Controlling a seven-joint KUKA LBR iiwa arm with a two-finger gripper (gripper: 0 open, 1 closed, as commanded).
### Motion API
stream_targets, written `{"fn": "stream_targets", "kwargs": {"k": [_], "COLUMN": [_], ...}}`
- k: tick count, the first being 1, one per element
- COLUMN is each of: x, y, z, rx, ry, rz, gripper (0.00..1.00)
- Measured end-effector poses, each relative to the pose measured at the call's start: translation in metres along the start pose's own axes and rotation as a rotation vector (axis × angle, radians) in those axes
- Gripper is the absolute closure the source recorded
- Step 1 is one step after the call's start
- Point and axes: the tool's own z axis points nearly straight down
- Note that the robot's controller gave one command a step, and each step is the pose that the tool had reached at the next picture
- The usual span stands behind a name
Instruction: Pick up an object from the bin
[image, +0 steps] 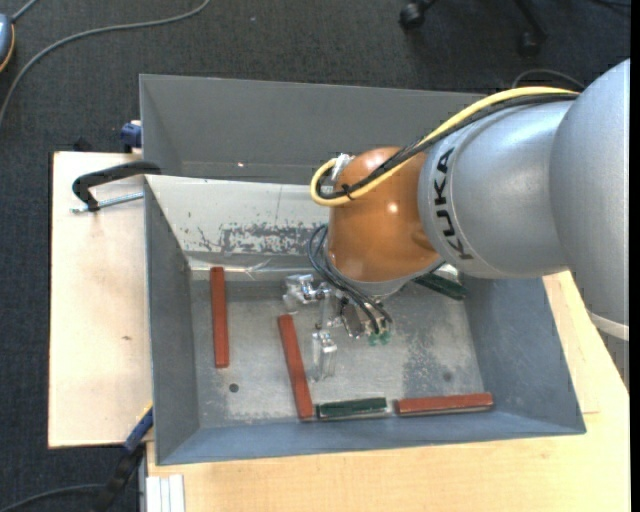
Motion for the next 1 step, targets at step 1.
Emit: {"fn": "stream_targets", "kwargs": {"k": [1], "x": [0.0309], "y": [0.0199], "z": [0.047], "rx": [0.0], "ry": [0.005], "rz": [-0.411], "gripper": [0.0]}}
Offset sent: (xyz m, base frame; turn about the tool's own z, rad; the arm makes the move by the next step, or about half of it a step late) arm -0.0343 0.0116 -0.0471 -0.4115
